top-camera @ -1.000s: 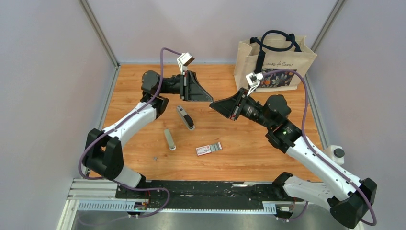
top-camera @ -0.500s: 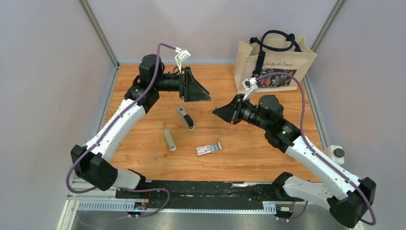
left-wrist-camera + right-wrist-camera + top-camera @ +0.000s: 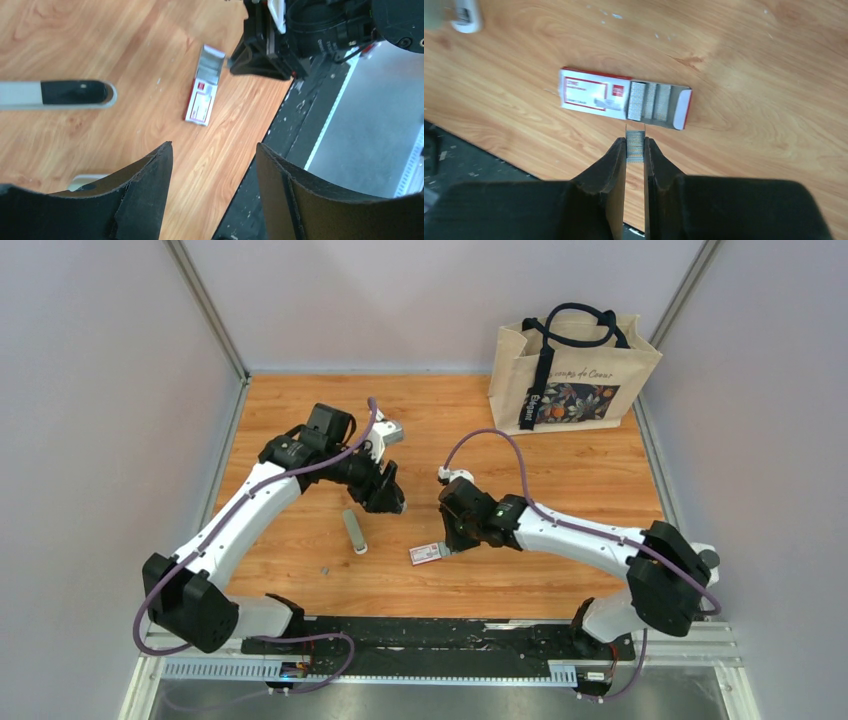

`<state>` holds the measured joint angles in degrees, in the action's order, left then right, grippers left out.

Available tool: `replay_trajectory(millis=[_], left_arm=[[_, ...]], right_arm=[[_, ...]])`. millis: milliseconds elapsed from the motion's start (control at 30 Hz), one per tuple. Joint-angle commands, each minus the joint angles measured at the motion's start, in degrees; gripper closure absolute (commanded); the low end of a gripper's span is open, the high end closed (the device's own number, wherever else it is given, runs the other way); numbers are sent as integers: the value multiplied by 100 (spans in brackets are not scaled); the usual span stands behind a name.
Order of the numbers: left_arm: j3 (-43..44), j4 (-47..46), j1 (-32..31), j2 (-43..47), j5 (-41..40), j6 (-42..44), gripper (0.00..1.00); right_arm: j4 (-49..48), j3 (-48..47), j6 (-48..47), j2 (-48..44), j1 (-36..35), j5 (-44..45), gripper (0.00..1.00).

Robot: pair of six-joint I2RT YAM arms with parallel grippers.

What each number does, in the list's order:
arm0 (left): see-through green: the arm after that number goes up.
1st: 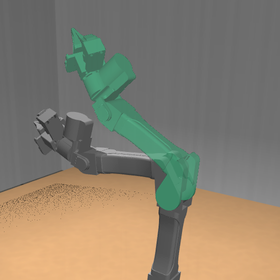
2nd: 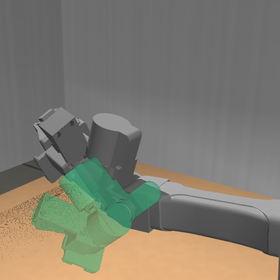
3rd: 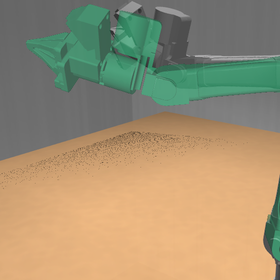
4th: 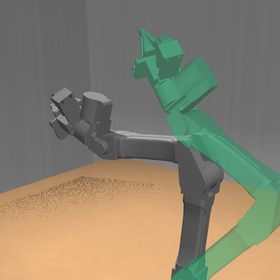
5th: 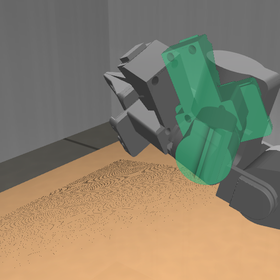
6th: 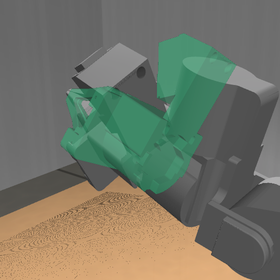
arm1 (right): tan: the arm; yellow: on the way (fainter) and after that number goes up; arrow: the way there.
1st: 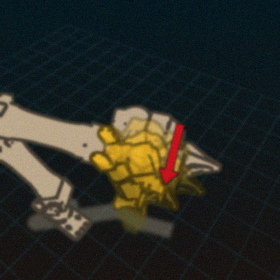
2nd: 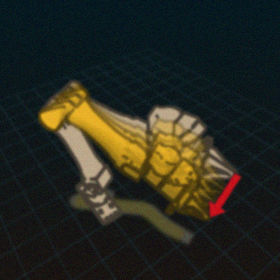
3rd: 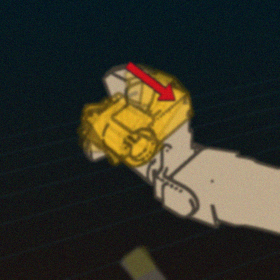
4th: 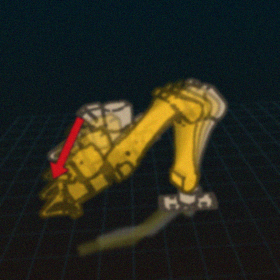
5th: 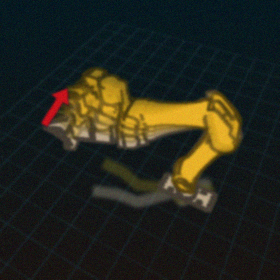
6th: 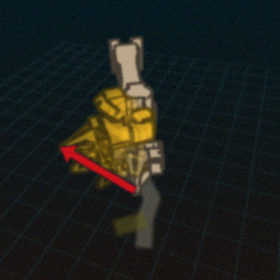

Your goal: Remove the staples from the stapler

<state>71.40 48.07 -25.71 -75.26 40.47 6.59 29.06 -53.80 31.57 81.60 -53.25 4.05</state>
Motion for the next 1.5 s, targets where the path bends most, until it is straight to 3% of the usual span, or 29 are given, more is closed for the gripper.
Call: replay_trajectory(millis=[0,333,1467], left_arm=[[-196,343,23,275,-303,782,32],[-652,-8,-4,205,-347,703,38],[-680,-61,-13,302,-136,659,39]], right_arm=[[364,-394,-72,259,-237,886,95],[223,-411,-28,725,-387,1080,94],[364,-869,-301,1499,-396,764,91]])
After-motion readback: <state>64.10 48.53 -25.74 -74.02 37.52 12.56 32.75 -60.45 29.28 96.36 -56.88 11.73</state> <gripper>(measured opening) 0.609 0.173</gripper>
